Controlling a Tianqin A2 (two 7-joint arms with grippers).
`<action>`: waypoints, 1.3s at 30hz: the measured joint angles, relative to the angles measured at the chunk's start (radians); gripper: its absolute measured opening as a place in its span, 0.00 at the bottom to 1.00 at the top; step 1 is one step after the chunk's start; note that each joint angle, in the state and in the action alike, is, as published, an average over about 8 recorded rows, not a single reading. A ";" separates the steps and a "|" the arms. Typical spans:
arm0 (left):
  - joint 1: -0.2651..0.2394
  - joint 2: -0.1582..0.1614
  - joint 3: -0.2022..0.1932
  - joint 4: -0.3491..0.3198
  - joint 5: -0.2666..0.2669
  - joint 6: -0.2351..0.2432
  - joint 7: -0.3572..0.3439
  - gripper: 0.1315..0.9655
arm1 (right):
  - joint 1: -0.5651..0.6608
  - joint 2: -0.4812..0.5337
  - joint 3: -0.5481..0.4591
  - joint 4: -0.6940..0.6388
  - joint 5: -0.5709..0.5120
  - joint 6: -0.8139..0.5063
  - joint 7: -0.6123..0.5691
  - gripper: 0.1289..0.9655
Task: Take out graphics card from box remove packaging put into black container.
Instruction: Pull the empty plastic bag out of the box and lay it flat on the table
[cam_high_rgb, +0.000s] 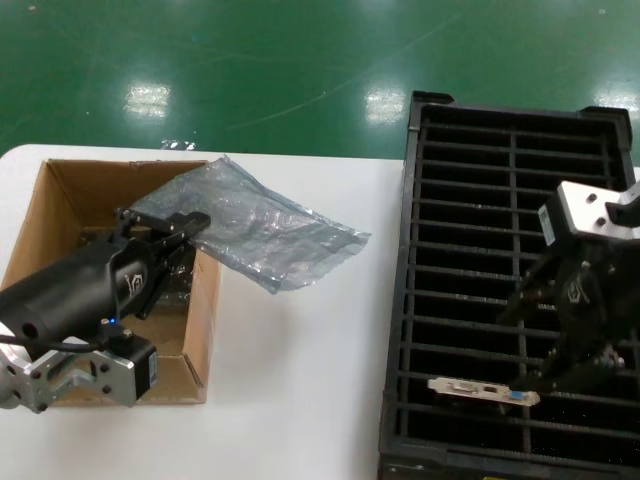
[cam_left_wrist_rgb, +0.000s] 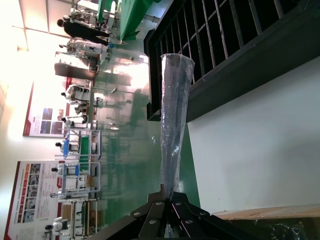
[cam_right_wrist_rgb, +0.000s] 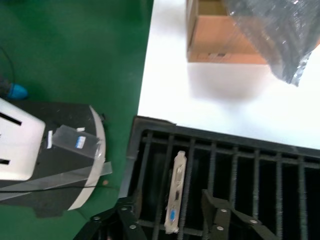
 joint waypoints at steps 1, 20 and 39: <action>0.000 0.000 0.000 0.000 0.000 0.000 0.000 0.01 | -0.008 0.003 0.018 0.006 -0.004 0.004 -0.005 0.29; 0.000 0.001 0.000 -0.001 0.002 0.003 -0.002 0.01 | -0.157 0.064 0.216 0.108 -0.074 0.138 -0.091 0.75; -0.105 0.353 -0.145 -0.019 -0.007 0.503 -0.586 0.01 | -0.157 0.064 0.216 0.108 -0.074 0.138 -0.091 0.97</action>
